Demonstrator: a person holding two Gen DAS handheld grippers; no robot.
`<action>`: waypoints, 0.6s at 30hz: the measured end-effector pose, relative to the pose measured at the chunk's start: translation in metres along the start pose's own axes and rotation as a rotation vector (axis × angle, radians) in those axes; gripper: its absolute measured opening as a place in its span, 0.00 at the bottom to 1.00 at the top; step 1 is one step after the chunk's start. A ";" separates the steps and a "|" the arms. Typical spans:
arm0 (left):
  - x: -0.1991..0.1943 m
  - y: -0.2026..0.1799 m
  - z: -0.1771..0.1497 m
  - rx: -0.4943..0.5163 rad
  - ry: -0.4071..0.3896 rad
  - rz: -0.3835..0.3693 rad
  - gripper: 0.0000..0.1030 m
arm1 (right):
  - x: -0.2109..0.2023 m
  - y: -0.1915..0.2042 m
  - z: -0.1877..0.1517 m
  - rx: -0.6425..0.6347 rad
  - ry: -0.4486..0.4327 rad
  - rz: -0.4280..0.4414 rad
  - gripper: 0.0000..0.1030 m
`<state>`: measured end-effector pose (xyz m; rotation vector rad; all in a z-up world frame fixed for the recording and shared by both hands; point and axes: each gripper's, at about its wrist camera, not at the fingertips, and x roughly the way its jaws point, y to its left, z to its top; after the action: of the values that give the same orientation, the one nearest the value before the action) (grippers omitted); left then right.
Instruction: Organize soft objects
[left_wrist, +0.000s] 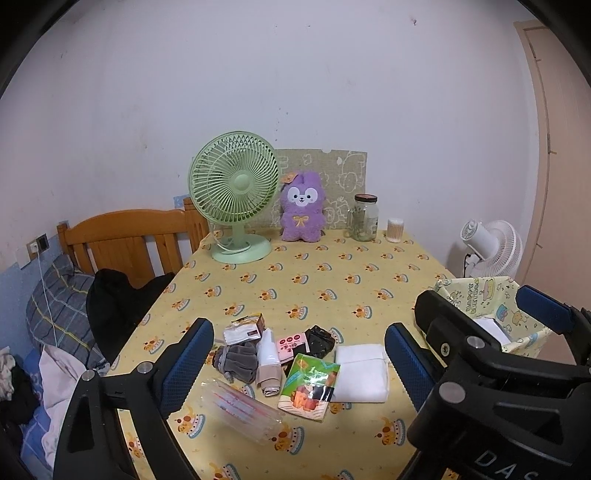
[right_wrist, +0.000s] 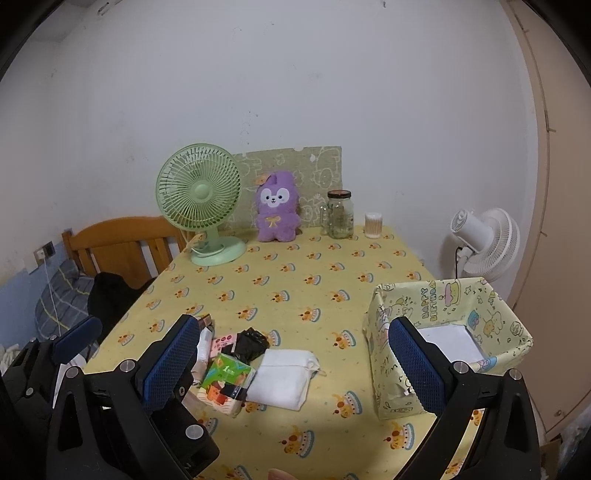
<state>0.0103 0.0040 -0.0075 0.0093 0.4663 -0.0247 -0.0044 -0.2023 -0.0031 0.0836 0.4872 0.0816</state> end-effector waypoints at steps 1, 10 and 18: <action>0.000 0.001 0.000 -0.005 0.004 -0.002 0.92 | 0.000 0.000 0.000 -0.002 0.003 -0.001 1.00; -0.001 0.003 0.002 -0.006 -0.002 -0.003 0.92 | -0.001 0.004 0.001 -0.011 -0.001 0.007 1.00; 0.000 0.003 0.001 -0.005 -0.003 -0.004 0.92 | -0.001 0.006 0.001 -0.013 -0.001 0.004 1.00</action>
<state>0.0110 0.0070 -0.0071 0.0033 0.4632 -0.0276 -0.0055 -0.1963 -0.0009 0.0715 0.4857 0.0882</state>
